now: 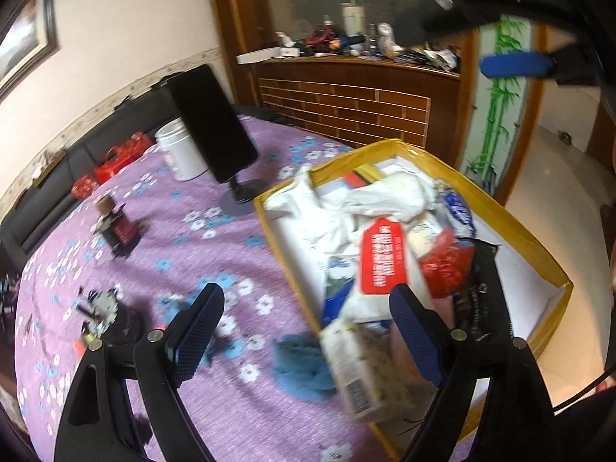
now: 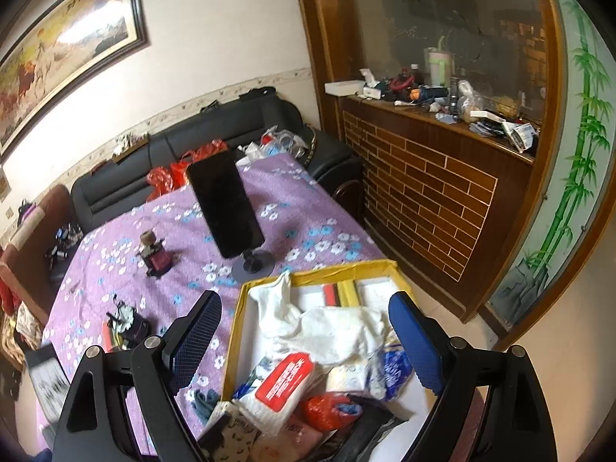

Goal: Organize soft objects

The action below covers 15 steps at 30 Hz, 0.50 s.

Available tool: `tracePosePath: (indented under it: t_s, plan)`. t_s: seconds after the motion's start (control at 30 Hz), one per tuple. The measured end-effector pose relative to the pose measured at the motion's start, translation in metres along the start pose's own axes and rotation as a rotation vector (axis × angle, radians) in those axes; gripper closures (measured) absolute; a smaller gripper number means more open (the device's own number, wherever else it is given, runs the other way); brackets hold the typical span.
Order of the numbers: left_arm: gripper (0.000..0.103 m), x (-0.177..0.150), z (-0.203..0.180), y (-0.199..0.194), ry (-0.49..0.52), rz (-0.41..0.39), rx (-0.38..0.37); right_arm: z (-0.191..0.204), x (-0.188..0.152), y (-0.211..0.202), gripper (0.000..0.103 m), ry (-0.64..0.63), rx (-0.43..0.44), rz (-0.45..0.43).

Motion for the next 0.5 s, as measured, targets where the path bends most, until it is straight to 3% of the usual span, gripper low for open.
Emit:
tracePosePath:
  t_s: [0.5]
  plan:
    - [0.016,-0.05,0.115,-0.021,-0.301,0.028,0.129,0.079,-0.04,0.036,0.012,-0.146,0.097,0.157]
Point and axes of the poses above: each gripper's, at about its wrist camera, not at the fingertips, and y roughly the way its jaws point, z to its left, x to its top, the point moved 5 cm from there along y, roughly the way its jaws point, and after that the axes turned 2 degrees about z, right-handed, at the moved point
